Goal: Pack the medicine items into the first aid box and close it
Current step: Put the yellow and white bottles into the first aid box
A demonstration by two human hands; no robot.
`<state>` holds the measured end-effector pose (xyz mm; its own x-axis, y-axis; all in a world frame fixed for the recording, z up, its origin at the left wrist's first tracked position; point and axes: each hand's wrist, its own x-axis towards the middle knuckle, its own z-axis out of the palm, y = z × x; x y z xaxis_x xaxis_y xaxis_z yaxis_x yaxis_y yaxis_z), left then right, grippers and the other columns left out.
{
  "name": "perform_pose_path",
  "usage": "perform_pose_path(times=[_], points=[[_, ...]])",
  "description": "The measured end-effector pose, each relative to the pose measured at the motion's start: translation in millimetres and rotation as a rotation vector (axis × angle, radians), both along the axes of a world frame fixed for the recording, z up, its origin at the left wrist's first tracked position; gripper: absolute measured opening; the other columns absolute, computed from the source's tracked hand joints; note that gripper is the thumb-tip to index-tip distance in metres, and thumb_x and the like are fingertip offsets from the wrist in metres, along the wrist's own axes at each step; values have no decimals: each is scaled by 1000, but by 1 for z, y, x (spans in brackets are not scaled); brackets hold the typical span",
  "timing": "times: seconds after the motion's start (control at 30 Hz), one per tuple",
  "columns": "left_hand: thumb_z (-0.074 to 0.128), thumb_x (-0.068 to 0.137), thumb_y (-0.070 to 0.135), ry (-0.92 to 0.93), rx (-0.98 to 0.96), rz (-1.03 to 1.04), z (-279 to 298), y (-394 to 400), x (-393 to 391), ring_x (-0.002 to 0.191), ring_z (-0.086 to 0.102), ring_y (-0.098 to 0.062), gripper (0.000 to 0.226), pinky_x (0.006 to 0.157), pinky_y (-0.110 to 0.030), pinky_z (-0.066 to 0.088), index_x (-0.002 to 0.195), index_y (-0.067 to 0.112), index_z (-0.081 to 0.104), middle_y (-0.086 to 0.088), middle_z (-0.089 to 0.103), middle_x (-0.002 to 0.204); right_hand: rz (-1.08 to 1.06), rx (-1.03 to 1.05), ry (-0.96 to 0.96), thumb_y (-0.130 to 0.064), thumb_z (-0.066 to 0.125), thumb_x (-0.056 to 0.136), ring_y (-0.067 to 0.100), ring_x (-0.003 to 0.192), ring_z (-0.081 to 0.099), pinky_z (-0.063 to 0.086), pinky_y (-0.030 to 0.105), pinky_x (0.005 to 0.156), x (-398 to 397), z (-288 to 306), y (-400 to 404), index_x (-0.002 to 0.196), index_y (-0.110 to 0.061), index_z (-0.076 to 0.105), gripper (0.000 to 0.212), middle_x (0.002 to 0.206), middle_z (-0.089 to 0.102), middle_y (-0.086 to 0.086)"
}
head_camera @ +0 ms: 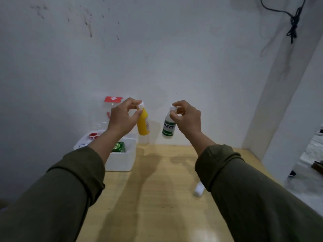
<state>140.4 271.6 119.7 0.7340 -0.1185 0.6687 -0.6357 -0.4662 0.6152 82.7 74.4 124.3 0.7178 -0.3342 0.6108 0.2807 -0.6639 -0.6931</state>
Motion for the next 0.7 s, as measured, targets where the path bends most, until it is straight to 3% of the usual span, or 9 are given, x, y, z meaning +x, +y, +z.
perform_pose_path(times=[0.07, 0.17, 0.23, 0.33, 0.53, 0.7], points=[[65, 83, 20, 24, 6, 18, 5, 21, 6, 95, 61, -5, 23, 74, -14, 42, 106, 20, 65, 10, 64, 103, 21, 12, -10, -17, 67, 80, 11, 79, 61, 51, 23, 74, 8, 8, 22, 100, -16, 66, 20, 86, 66, 1], [66, 83, 21, 47, 25, 40, 5, 44, 18, 98, 64, -9, 24, 82, -25, 46, 106, 21, 65, 6, 66, 113, 58, 43, -11, -17, 68, 81, 11, 79, 60, 49, 21, 72, 23, 13, 50, 101, -16, 66, 20, 86, 65, 0], [67, 82, 21, 80, 31, 48, 2, 54, 26, 92, 61, -7, 24, 85, -28, 48, 106, 21, 65, 6, 66, 109, 76, 53, -7, -18, 68, 80, 11, 79, 61, 50, 21, 73, 33, 11, 64, 101, -16, 66, 20, 87, 67, 2], [67, 83, 20, 134, 23, 42, -7, 60, 37, 89, 58, -5, 23, 81, -23, 43, 106, 21, 65, 7, 65, 100, 105, 44, 27, -18, 68, 81, 11, 80, 61, 46, 17, 70, 48, 1, 80, 102, -16, 66, 22, 89, 67, 2], [67, 83, 18, 289, -5, -13, -28, 56, 58, 95, 61, -11, 18, 82, -23, 47, 101, 22, 65, 0, 68, 109, 121, 34, 61, -18, 69, 80, 10, 79, 60, 42, 6, 63, 70, -23, 90, 101, -15, 67, 21, 90, 69, 3], [65, 85, 19, 321, 60, -36, -42, 52, 70, 98, 57, -9, 16, 83, -24, 43, 100, 22, 61, 2, 66, 116, 144, 41, 92, -18, 69, 81, 10, 80, 61, 43, 7, 65, 83, -32, 91, 102, -16, 67, 21, 90, 69, 2]])
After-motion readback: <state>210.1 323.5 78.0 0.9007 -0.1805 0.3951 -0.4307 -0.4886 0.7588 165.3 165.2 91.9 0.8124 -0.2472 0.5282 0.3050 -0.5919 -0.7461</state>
